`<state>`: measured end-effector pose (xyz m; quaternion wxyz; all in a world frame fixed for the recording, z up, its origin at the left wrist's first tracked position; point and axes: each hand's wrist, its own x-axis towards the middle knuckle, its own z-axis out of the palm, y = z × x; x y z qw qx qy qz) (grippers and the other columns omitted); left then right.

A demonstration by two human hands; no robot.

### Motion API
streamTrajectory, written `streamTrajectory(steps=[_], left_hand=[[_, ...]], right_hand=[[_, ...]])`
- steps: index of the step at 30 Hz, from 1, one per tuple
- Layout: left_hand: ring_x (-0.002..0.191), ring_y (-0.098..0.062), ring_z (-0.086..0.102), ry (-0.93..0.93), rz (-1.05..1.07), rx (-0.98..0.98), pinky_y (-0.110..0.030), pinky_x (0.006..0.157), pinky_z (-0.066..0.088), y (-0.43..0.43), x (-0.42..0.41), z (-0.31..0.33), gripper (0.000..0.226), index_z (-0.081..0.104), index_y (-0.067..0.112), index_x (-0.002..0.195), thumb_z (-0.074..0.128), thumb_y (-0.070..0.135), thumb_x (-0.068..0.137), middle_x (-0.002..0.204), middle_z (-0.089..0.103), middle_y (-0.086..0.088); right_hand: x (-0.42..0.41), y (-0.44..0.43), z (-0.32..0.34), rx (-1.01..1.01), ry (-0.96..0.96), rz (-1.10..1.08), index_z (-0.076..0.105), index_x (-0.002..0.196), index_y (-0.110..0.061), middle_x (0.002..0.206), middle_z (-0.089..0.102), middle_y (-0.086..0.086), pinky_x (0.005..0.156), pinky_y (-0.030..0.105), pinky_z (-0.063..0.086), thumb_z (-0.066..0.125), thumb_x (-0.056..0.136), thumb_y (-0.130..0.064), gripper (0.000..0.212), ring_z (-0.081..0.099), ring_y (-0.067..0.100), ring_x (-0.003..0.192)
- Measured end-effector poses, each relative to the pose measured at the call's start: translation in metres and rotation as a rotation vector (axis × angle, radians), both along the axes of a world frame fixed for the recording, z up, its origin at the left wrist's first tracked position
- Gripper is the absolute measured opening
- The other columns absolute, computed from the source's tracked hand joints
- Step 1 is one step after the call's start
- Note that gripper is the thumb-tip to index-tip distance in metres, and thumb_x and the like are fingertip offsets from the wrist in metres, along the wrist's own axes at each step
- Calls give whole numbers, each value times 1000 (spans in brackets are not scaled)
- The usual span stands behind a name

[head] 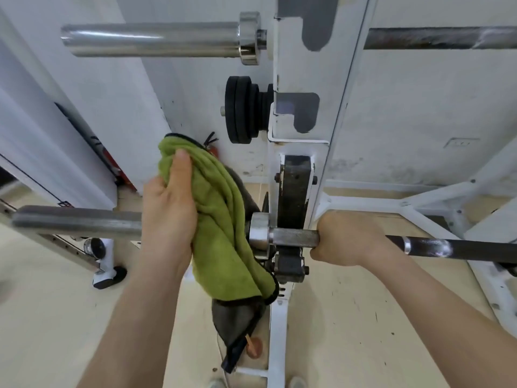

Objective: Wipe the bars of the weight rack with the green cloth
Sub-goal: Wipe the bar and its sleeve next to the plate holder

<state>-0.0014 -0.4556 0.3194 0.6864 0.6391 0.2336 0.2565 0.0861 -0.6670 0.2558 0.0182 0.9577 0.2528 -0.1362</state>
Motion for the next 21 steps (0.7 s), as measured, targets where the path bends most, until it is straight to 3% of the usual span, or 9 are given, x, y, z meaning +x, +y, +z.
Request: streamTrajectory(steps=[2, 4, 5, 7, 10, 13, 16, 18, 21], left_hand=[[66, 1, 64, 234, -189, 511, -15, 64, 47, -15, 13, -6, 49, 55, 22, 66, 30, 50, 100, 59, 65, 12], [72, -22, 61, 429, -335, 1024, -32, 76, 41, -33, 16, -32, 54, 43, 18, 60, 22, 47, 101, 61, 58, 3], [67, -26, 54, 442, -344, 1126, -35, 75, 37, -37, 17, -44, 56, 39, 17, 56, 22, 45, 101, 57, 51, 1], [60, -28, 47, 432, -309, 1177, -34, 66, 32, -25, 19, -58, 60, 37, 17, 51, 21, 49, 99, 52, 43, -1], [61, -35, 57, 478, -118, 1217, -34, 59, 34, 14, 10, -64, 60, 39, 12, 52, 15, 51, 91, 57, 55, -16], [66, -33, 56, 526, -5, 925, -38, 64, 39, 38, 11, -50, 58, 41, 9, 54, 26, 44, 98, 60, 55, -14], [51, -20, 45, 283, -246, 683, -31, 52, 37, 5, 17, -37, 56, 40, 14, 53, 31, 41, 102, 51, 45, 2], [52, -16, 47, 199, -414, 915, -31, 57, 43, -29, 11, -49, 49, 42, 20, 60, 27, 41, 101, 54, 45, 9], [57, -14, 45, 265, -379, 1245, -30, 61, 38, -32, 22, -60, 41, 40, 21, 66, 28, 43, 99, 59, 42, 8]], right_hand=[[0, -1, -2, 8, -8, 3, 45, 59, -18, 59, 48, -3, 47, 23, 35, 60, 75, -33, 27, 45, 14, 50], [-1, -1, -4, 26, -9, 5, 44, 59, -18, 59, 48, -3, 48, 23, 37, 59, 75, -33, 27, 46, 14, 50], [-1, -2, -5, 35, -12, 7, 44, 58, -17, 59, 48, -3, 49, 23, 37, 59, 75, -33, 27, 46, 14, 50], [0, -4, -6, 47, -21, 12, 45, 57, -17, 58, 48, -3, 49, 23, 38, 59, 75, -32, 27, 47, 15, 50], [0, -4, -8, 54, -18, 8, 48, 58, -17, 57, 50, -3, 49, 23, 40, 58, 74, -33, 25, 50, 15, 50], [0, -3, -6, 46, -29, 2, 49, 59, -18, 58, 51, -5, 48, 23, 39, 58, 75, -33, 23, 50, 13, 51], [0, -2, -5, 37, -38, -5, 50, 61, -19, 59, 52, -5, 47, 22, 37, 59, 75, -35, 22, 49, 12, 50], [-1, -2, -5, 29, -53, -4, 51, 64, -20, 60, 53, -5, 46, 21, 35, 60, 75, -36, 22, 48, 11, 50], [-2, -3, -6, 31, -76, 13, 55, 77, -17, 62, 54, -5, 45, 21, 33, 58, 77, -35, 19, 49, 12, 51]])
